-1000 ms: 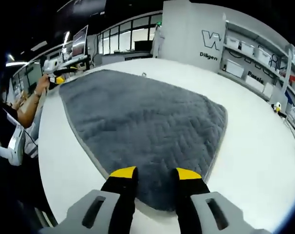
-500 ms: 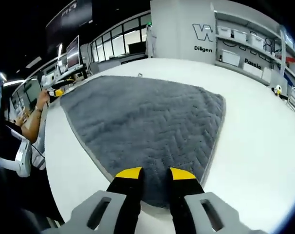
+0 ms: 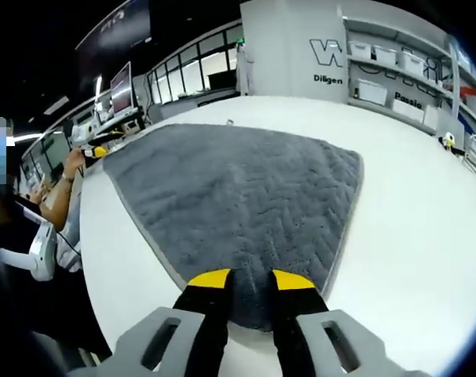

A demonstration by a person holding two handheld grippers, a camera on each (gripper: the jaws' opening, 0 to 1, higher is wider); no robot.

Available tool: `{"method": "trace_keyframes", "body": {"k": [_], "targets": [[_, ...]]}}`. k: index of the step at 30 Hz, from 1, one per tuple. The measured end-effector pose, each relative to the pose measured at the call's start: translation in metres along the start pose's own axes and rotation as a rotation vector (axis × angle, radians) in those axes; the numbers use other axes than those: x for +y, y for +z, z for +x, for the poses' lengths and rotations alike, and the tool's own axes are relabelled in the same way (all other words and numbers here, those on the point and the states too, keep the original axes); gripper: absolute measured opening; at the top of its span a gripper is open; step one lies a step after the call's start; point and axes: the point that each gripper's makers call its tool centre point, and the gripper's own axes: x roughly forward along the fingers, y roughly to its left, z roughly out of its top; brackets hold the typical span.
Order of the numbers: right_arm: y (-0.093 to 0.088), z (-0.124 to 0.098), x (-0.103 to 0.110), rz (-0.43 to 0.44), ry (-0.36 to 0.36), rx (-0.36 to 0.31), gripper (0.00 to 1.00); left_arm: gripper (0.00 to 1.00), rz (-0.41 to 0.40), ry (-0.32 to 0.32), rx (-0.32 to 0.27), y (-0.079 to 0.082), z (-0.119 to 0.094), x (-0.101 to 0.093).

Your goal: Open the folded towel by lifting each exposed corner and separating the folded layers until the towel lies flat within the target outline without major curled edges

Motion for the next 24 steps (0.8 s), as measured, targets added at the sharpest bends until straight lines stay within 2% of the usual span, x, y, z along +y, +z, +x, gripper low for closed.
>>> {"method": "trace_keyframes", "body": {"k": [4, 6, 10, 14, 16, 20, 24], "targets": [[0.004, -0.002, 0.0, -0.003, -0.032, -0.024, 0.24, 0.99, -0.004, -0.001, -0.001, 0.0, -0.001, 0.001], [0.009, -0.006, -0.005, -0.001, -0.077, -0.057, 0.31, 0.99, -0.009, 0.005, -0.009, 0.002, -0.003, 0.002], [0.017, -0.019, -0.012, 0.015, -0.125, -0.114, 0.47, 0.99, -0.012, 0.013, -0.012, 0.002, -0.005, 0.004], [0.017, -0.026, -0.016, 0.017, -0.161, -0.123, 0.67, 0.99, -0.012, 0.021, -0.005, -0.001, -0.007, 0.004], [0.018, -0.028, -0.015, 0.023, -0.17, -0.136, 0.72, 0.99, -0.016, 0.026, -0.002, -0.004, -0.008, 0.006], [0.015, -0.028, -0.01, 0.038, -0.193, -0.134, 0.89, 0.99, -0.029, 0.036, -0.003, -0.007, -0.011, 0.008], [0.016, -0.029, -0.005, 0.026, -0.22, -0.142, 1.0, 0.99, -0.037, 0.039, -0.01, -0.008, -0.015, 0.007]]}}
